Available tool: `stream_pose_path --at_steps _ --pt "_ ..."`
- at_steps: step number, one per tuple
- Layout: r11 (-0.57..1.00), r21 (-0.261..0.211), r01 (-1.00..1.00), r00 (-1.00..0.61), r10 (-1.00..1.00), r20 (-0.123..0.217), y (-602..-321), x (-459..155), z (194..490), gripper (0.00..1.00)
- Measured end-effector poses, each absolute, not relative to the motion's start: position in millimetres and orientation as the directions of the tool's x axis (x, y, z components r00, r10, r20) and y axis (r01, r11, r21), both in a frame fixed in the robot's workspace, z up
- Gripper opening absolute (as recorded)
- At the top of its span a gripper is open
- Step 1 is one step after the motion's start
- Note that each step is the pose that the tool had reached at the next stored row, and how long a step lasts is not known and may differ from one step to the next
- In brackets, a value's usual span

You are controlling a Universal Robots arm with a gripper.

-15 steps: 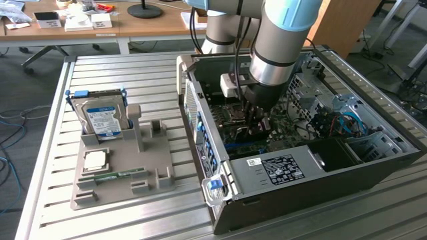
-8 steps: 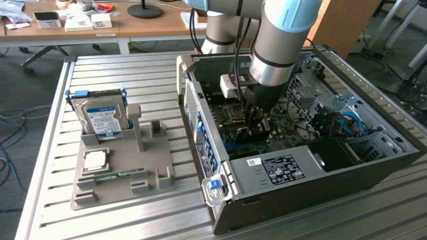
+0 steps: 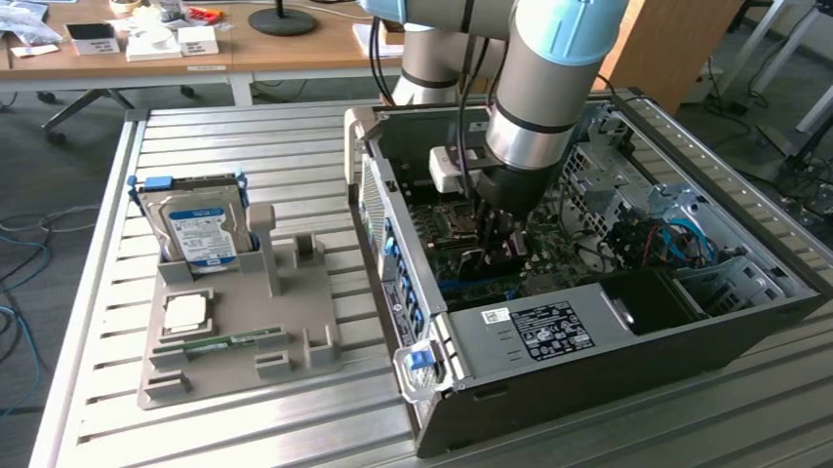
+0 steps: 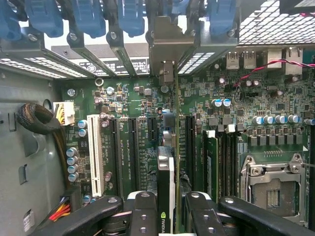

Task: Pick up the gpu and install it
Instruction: 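Insert the gpu into the slot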

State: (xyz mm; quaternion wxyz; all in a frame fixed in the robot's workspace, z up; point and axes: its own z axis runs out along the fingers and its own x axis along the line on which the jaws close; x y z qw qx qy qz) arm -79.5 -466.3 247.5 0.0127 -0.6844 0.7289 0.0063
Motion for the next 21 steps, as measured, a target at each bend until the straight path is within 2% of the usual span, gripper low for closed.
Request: stream_pose_path --at_steps 21 --pt "0.063 -0.008 -0.998 -0.063 -0.998 -0.027 -466.3 -79.5 243.9 0.27"
